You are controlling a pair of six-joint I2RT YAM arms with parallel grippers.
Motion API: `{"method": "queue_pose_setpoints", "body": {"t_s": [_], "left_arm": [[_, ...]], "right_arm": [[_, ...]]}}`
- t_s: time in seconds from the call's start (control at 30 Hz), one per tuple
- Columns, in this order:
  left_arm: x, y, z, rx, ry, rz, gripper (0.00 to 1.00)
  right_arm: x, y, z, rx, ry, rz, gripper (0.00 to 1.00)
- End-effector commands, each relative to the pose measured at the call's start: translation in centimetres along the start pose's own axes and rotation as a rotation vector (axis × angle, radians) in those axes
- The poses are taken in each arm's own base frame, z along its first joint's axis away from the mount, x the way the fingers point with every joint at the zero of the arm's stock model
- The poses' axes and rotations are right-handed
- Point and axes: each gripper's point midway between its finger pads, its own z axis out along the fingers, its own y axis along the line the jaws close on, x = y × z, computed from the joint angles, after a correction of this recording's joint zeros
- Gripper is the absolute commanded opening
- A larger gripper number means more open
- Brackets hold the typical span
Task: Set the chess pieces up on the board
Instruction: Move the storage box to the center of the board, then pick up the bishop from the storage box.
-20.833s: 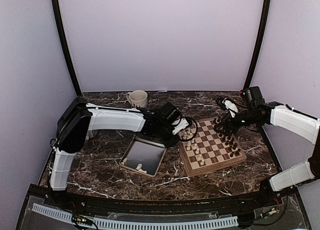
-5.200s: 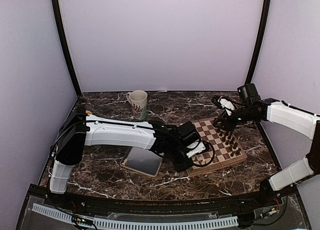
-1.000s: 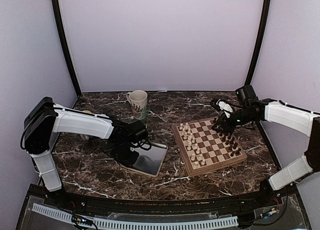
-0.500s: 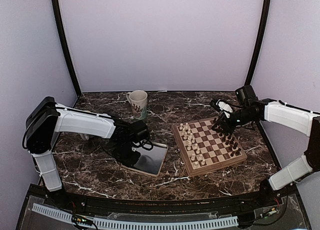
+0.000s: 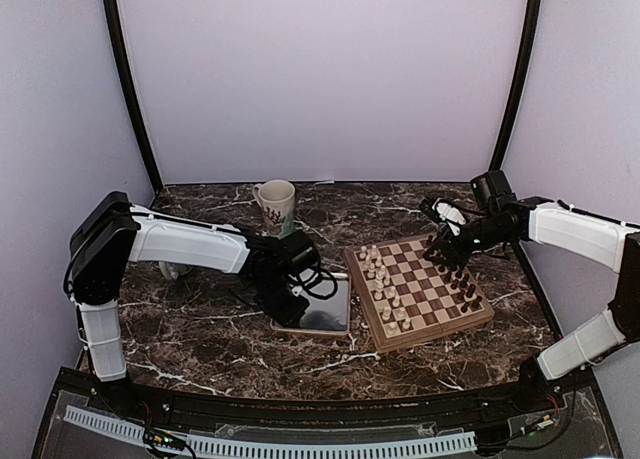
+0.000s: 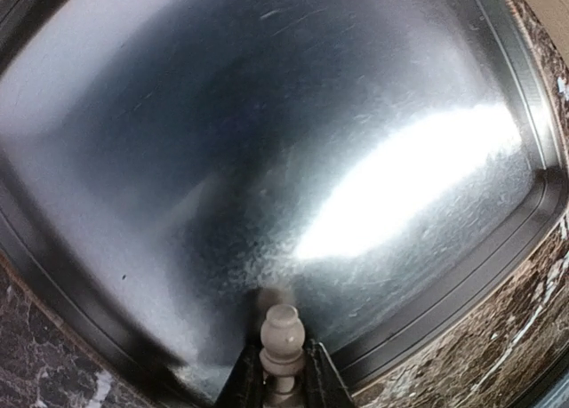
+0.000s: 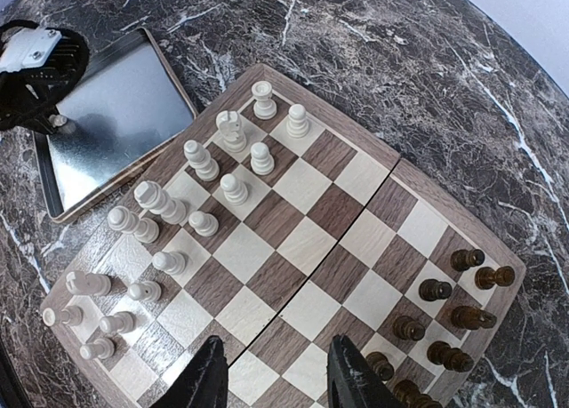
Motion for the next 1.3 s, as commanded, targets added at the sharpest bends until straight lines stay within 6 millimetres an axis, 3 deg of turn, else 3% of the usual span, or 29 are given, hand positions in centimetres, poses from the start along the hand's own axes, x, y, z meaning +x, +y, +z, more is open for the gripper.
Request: {"method": "queue_pose_setpoints", "body": {"t_s": [0.0,0.1,0.27,0.7,1.0,1.13,1.27], "left_arm": [[0.0,-1.0,0.6,-0.002,0.002,0.093,0.14],[0.4,-0.9,0.7,-0.025,0.012,0.099,0.14],[1.7,0.0,0.9,-0.073,0.053,0.081,0.25],[4.2,2.1,-0.4,-0.199,0.136,-0.012,0.26],[2.0,0.2,0.5,-0.101,0.072,0.064,0.11],[0.3,-0.2,-0.5,-0.091,0.003,0.101,0.06],[-1.7,-1.1,-2.8,-0.055,-0.125,0.150,0.05]], "right_arm": [[-0.5,-0.4,-0.2,0.011,-0.015,-0.008,0.39],[-0.5,-0.4,-0.1,0.007,-0.011,-0.007,0.39],[-0.4,-0.4,0.0,0.002,-0.008,-0.005,0.39],[-0.4,-0.3,0.0,-0.003,-0.008,-0.003,0.39],[-0.6,-0.2,-0.2,-0.007,-0.013,-0.004,0.39],[-1.2,0.0,-0.7,-0.010,-0.035,-0.002,0.39],[-3.3,0.9,-2.1,-0.054,-0.089,0.000,0.39]]}}
